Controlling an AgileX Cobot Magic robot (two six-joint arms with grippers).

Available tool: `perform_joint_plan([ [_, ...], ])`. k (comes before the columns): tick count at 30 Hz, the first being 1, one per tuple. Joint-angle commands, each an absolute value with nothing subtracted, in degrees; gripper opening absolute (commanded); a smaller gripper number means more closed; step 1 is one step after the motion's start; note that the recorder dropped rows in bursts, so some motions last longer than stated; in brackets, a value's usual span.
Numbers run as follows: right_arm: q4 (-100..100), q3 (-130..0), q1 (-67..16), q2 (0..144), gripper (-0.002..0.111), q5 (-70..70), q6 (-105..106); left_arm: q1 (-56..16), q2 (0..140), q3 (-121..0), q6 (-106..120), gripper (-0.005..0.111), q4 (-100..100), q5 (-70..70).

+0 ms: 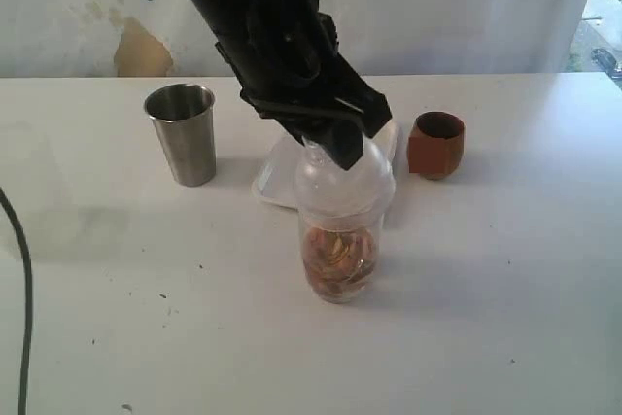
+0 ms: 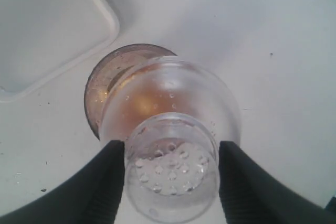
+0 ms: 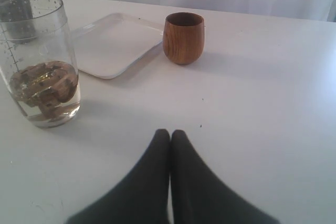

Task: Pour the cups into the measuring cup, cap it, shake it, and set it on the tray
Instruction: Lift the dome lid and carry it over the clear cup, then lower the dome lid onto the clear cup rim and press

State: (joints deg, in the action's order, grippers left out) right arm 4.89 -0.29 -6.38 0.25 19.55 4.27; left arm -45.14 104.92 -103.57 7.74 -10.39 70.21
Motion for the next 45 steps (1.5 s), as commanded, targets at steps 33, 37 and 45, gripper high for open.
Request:
perform_joint_plan([
  [33, 4.71, 0.00, -6.18, 0.00, 0.000, 19.53, 4.29, -45.40, 106.75, -107.82, 7.71, 0.000, -6.36, 69.96],
  [37, 4.71, 0.00, -6.18, 0.00, 0.000, 19.53, 4.29, -45.40, 106.85, -107.82, 7.71, 0.000, -5.61, 69.96],
  [45, 4.71, 0.00, -6.18, 0.00, 0.000, 19.53, 4.29, -45.40, 109.22, -107.82, 7.55, 0.000, -7.02, 69.57],
])
